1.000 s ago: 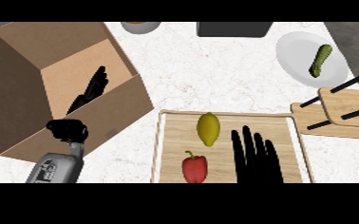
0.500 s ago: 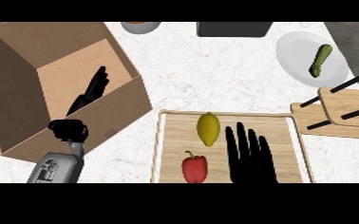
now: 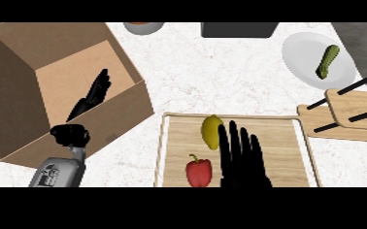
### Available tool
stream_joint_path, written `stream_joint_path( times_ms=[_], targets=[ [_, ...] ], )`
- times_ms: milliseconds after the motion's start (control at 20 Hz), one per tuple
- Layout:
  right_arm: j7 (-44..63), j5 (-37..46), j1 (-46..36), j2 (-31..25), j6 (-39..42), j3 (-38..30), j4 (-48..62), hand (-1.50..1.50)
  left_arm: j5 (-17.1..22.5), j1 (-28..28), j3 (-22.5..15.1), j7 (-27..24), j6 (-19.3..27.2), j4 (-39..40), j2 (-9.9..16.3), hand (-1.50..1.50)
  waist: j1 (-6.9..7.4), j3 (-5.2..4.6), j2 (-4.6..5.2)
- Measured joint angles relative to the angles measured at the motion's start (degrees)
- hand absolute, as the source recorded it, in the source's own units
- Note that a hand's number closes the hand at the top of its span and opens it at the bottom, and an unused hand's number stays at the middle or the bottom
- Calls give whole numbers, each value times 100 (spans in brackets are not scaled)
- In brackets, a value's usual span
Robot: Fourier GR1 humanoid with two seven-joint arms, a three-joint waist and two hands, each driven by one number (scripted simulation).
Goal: Pick the bell pepper from the tray and place it in the tiered shelf
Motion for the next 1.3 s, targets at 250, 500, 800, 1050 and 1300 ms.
stream_joint_path(
  times_ms=[250,500,800,1050,1300],
  targets=[
    [102,-115,-167,112,-103,34,278,-150,-129,-4,57,76,7,-70,-91,0,-2,0,-2],
    [224,-252,-324,226,-192,124,593,-150,-210,-12,125,78,-41,-76,-183,0,-5,-1,-5],
    [267,-280,-432,438,-310,169,1077,-150,-308,9,203,154,-109,-153,-278,0,-4,3,-7],
    [273,-251,-488,648,-447,117,1580,-150,-352,20,302,73,-231,-154,-307,0,-7,5,-3],
    [207,-252,-418,734,-637,49,1902,-150,-486,4,351,99,-249,-155,-395,0,-19,5,-5]
  ],
)
